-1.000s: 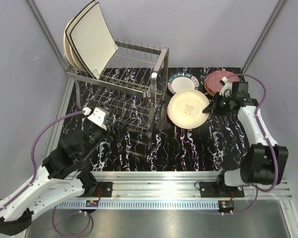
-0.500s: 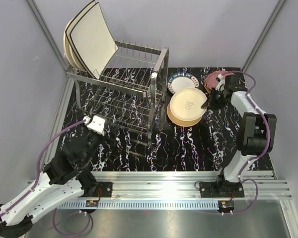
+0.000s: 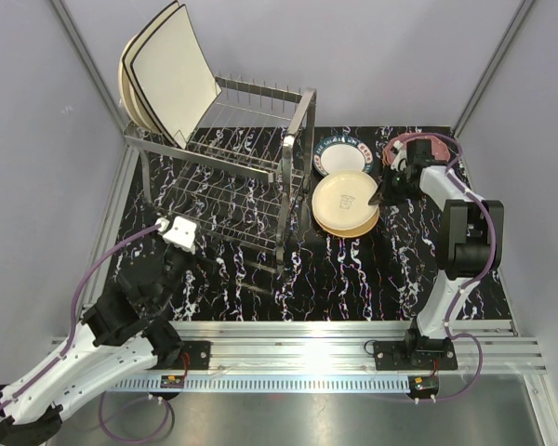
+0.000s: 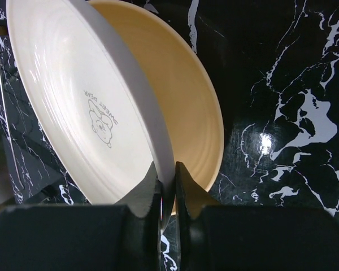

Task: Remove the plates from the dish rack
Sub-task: Pass the plate from the left arm to the right, then place the plate on the table

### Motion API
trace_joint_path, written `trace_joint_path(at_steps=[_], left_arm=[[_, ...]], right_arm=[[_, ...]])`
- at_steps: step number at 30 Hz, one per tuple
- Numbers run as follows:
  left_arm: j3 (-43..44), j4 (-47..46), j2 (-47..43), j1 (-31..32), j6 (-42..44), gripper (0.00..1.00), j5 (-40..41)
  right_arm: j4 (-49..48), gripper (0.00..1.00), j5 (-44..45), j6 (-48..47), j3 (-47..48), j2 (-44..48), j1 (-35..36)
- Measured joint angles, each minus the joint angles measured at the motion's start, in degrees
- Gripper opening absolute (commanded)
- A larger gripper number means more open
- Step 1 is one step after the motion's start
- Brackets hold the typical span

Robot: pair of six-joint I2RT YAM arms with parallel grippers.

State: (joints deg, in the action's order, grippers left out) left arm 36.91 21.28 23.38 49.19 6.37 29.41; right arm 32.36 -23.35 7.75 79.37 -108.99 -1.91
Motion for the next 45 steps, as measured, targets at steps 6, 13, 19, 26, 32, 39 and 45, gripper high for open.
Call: trace_joint_path(at_steps=[6, 13, 19, 26, 32, 39, 45], left_arm=[[-0.02, 0.0, -0.02, -0.11, 0.0, 0.99, 0.0], [-0.02, 0.0, -0.02, -0.15, 0.0, 0.99, -0.04], [-0.02, 0.0, -0.2, -0.44, 0.0, 0.99, -0.02], [-0.04, -0.28, -0.9, -0.98, -0.09, 0.99, 0.0], [-0.2, -0.33, -0.72, -2.56, -0.85, 0.99, -0.09], [-0.17, -0.33, 1.11, -4.83, -2.43, 0.99, -0.52], [2.54, 0.2, 3.06, -5.03, -4.33, 0.99, -0.57]], right_arm=[[0.24, 0.47, 0.22, -0.39, 0.13, -0.42, 0.11], [0.68, 0.81, 0.39, -2.51, 0.13, -0.35, 0.11], [1.86, 1.0, 1.46, -6.88, -0.13, 4.17, 0.13], [3.32, 1.0, -4.11, -18.1, -3.91, 18.21, 0.15], [2.38, 1.0, -11.08, -25.79, -13.25, 31.8, 0.15], [3.63, 1.0, -15.47, -29.4, -16.9, 42.88, 0.15], [4.61, 1.0, -17.18, -29.88, -17.29, 46.38, -0.04]])
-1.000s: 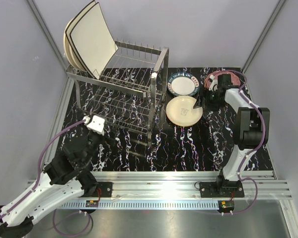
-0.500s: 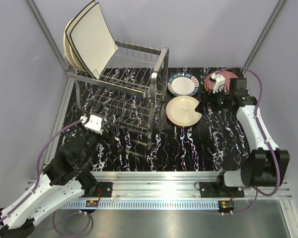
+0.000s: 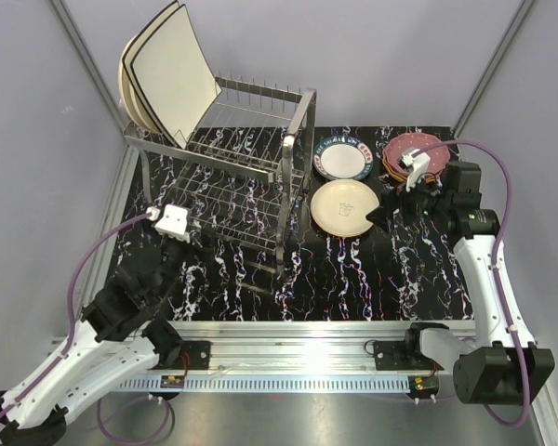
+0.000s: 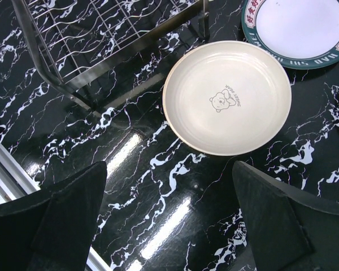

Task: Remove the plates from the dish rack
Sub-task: Place the plate on the table

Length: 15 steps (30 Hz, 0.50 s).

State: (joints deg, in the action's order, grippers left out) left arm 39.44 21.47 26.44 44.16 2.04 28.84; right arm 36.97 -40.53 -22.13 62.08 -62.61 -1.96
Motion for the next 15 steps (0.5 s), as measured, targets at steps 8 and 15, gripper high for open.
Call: trace_joint_path(at_steps=[8, 15], left_arm=[[7.52, 3.37, 4.13, 0.0, -4.44, 0.99, -0.15], [15.08, 6.4, 7.19, 0.0, -6.93, 0.99, -0.28]], right_arm=[[-0.72, 1.0, -0.55, -1.09, -4.66, 2.03, -0.79], [-0.72, 1.0, -0.57, -1.73, -5.77, 3.34, -1.09]])
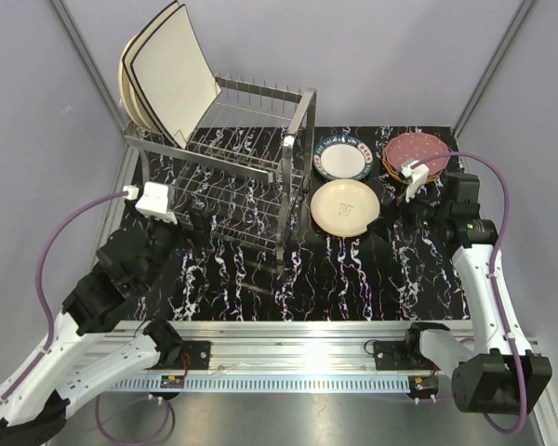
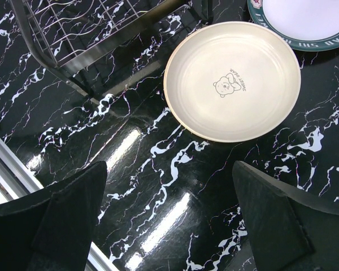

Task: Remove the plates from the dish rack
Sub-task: Place the plate on the table, then grab a plate with the left arm

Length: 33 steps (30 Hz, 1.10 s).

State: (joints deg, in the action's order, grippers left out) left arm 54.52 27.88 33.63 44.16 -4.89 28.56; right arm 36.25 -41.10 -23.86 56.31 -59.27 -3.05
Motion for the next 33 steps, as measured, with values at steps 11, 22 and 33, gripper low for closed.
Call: trace_joint_path(at_steps=[11, 22, 33], left_arm=[[16.24, 4.83, 8.57, -0.79, -1.18, 0.99, 1.33], [47.1, 11.67, 26.21, -9.97, -1.66, 0.99, 0.07], [63.73, 17.09, 40.37, -20.28, -11.58, 0.9, -5.88]], right_arm=[[0.0, 1.0, -0.11, -0.39, -0.02, 0.55, 0.0], [-0.02, 1.0, -0.11, -0.37, -0.22, 0.81, -0.02], [0.0, 1.0, -0.57, -0.39, -0.46, 2.08, -0.02]])
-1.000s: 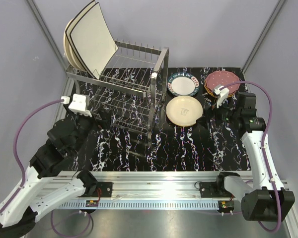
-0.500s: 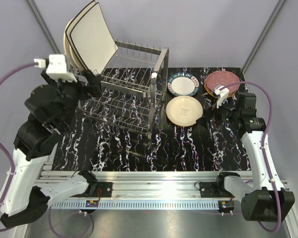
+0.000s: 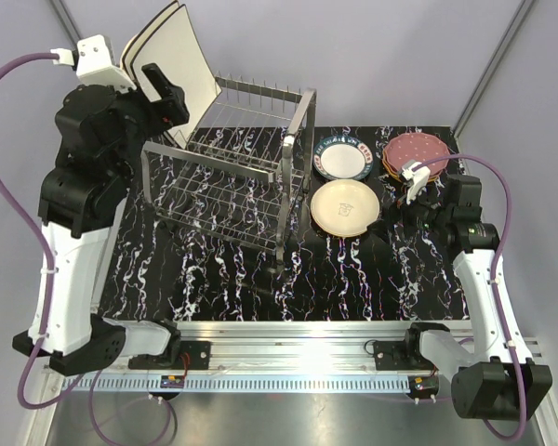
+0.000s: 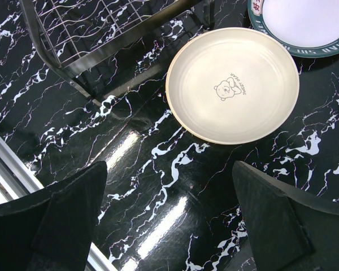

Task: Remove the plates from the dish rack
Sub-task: Grab a plate with the left arm

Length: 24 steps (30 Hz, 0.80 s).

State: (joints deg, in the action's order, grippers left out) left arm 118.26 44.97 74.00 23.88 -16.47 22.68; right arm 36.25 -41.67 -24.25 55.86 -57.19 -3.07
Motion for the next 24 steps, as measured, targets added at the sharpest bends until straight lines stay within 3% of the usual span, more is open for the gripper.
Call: trace_joint_path(at_steps=[11, 24], left_arm=[[0.0, 3.82, 2.71, -8.24, -8.17, 0.78, -5.03], [-2.36, 2.51, 4.85, -11.21, -7.13, 0.66, -7.5]], right_arm=[[0.0, 1.0, -0.04, 0.02, 0.0, 0.07, 0.0], [0.0, 1.0, -0.04, 0.02, 0.0, 0.07, 0.0]])
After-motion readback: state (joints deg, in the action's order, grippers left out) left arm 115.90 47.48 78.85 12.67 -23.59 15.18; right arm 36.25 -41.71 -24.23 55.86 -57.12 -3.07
